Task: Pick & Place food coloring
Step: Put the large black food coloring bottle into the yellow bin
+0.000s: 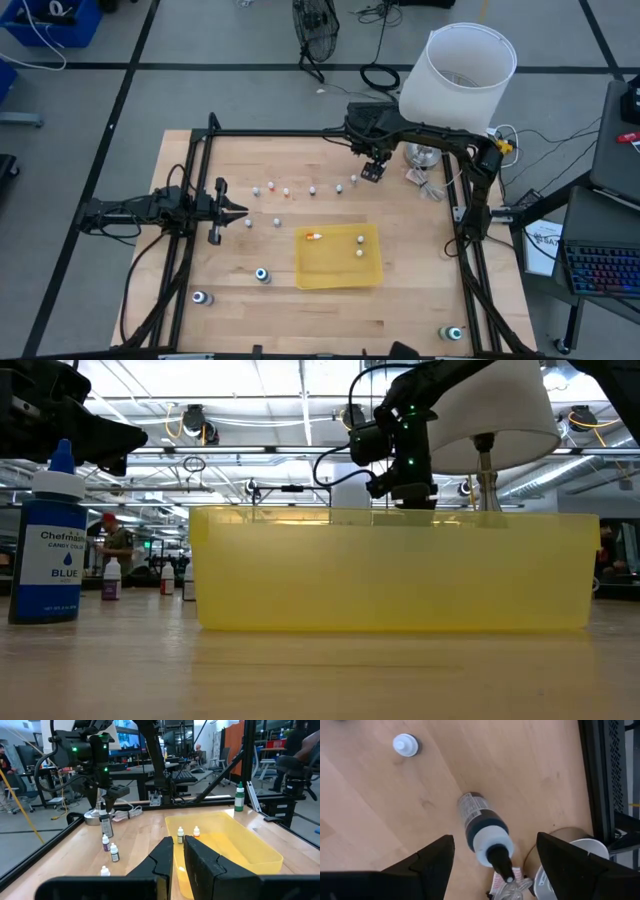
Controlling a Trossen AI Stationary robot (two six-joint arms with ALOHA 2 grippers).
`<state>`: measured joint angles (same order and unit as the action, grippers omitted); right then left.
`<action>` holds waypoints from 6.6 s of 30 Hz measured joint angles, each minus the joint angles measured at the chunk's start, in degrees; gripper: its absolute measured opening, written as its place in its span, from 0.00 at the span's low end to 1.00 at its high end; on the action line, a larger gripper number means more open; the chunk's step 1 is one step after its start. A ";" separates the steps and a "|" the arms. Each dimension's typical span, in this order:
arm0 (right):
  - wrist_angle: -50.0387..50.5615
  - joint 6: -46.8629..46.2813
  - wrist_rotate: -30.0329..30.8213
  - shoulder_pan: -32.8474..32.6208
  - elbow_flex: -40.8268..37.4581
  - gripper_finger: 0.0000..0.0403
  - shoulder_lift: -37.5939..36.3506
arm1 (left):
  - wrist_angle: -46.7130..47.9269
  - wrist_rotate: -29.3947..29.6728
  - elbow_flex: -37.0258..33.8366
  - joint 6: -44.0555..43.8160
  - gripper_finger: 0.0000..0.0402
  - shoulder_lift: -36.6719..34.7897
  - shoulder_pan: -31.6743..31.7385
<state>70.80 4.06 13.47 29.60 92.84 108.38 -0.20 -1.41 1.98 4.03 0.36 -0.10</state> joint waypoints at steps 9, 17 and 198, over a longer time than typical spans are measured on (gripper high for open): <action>0.22 -0.96 -0.15 1.15 0.00 0.67 -0.02 | 0.02 0.00 0.00 0.00 0.13 0.00 0.01; 0.21 -1.69 -1.45 2.34 0.02 0.67 -0.02 | 0.00 0.00 0.00 0.00 0.13 0.00 0.00; -6.33 -14.89 -10.86 -34.07 -14.23 0.33 -6.64 | 0.02 0.00 0.02 0.00 0.13 0.00 0.00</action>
<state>64.48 -10.83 2.61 -4.47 78.61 101.73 -0.19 -1.41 2.00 4.03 0.36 -0.10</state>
